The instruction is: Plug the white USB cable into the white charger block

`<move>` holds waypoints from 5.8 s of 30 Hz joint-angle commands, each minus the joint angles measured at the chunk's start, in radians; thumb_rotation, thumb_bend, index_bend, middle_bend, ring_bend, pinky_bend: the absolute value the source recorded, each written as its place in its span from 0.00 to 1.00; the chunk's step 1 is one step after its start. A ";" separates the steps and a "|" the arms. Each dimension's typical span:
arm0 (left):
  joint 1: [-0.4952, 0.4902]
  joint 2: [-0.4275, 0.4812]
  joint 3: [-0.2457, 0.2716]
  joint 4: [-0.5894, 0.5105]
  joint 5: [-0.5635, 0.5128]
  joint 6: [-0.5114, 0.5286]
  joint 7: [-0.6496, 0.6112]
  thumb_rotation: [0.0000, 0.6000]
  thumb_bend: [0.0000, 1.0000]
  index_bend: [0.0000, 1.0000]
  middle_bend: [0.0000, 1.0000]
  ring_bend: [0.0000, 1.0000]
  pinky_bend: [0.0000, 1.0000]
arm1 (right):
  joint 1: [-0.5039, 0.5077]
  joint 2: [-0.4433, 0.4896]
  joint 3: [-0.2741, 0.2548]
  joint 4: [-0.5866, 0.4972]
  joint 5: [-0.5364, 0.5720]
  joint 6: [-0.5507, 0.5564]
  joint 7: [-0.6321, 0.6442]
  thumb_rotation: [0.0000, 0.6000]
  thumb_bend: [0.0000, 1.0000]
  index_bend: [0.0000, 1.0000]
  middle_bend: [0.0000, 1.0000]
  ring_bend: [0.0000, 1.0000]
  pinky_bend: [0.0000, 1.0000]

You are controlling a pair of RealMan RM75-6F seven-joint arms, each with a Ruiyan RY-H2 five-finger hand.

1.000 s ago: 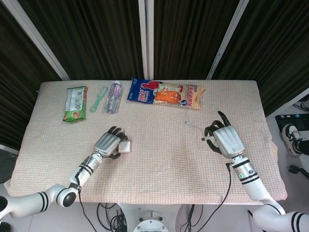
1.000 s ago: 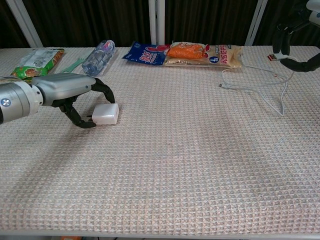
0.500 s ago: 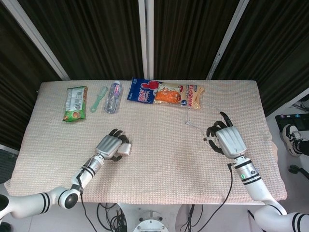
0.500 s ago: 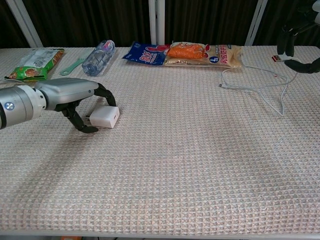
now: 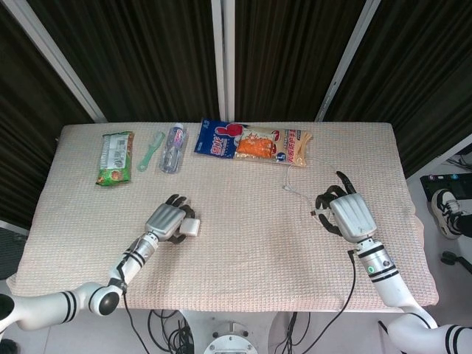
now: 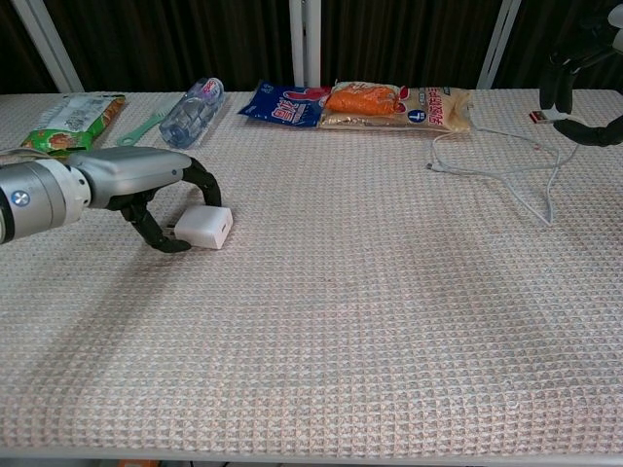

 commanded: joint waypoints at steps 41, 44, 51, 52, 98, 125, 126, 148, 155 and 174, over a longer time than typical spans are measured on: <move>-0.084 0.116 -0.121 -0.455 -0.298 0.381 0.471 0.82 0.27 0.49 0.49 0.27 0.05 | 0.375 -0.462 0.253 0.007 0.538 -0.129 -0.468 1.00 0.40 0.64 0.53 0.31 0.01; -0.096 0.112 -0.120 -0.469 -0.306 0.403 0.504 0.82 0.27 0.49 0.49 0.27 0.05 | 0.404 -0.483 0.267 0.019 0.570 -0.115 -0.492 1.00 0.40 0.64 0.53 0.31 0.01; -0.119 0.106 -0.112 -0.489 -0.325 0.434 0.560 0.82 0.27 0.49 0.49 0.27 0.05 | 0.446 -0.507 0.283 0.031 0.620 -0.088 -0.520 1.00 0.40 0.64 0.53 0.31 0.01; -0.121 0.105 -0.111 -0.490 -0.326 0.438 0.565 0.82 0.27 0.49 0.49 0.27 0.05 | 0.449 -0.508 0.284 0.032 0.623 -0.085 -0.520 1.00 0.40 0.64 0.53 0.31 0.01; -0.202 0.050 -0.092 -0.483 -0.408 0.516 0.668 0.82 0.26 0.49 0.49 0.27 0.05 | 0.517 -0.545 0.262 0.050 0.700 -0.026 -0.497 1.00 0.40 0.64 0.53 0.31 0.01; -0.217 0.029 -0.093 -0.476 -0.430 0.489 0.645 0.82 0.26 0.49 0.49 0.27 0.05 | 0.531 -0.569 0.257 0.079 0.713 -0.021 -0.484 1.00 0.40 0.64 0.53 0.31 0.01; -0.217 0.029 -0.094 -0.476 -0.431 0.487 0.641 0.82 0.26 0.49 0.49 0.27 0.05 | 0.530 -0.570 0.257 0.080 0.711 -0.021 -0.482 1.00 0.40 0.64 0.53 0.31 0.01; -0.210 0.038 -0.099 -0.469 -0.445 0.471 0.580 0.82 0.25 0.48 0.49 0.27 0.06 | 0.508 -0.562 0.240 0.064 0.690 -0.009 -0.465 1.00 0.06 0.29 0.37 0.18 0.00; -0.194 0.052 -0.096 -0.463 -0.433 0.458 0.535 0.82 0.25 0.48 0.48 0.27 0.06 | 0.474 -0.522 0.223 0.037 0.682 0.011 -0.463 1.00 0.00 0.11 0.25 0.13 0.00; -0.051 -0.047 -0.038 -0.085 -0.474 0.283 0.228 0.82 0.24 0.45 0.45 0.25 0.07 | 0.249 -0.131 0.070 -0.254 0.473 0.105 -0.386 1.00 0.00 0.07 0.24 0.10 0.00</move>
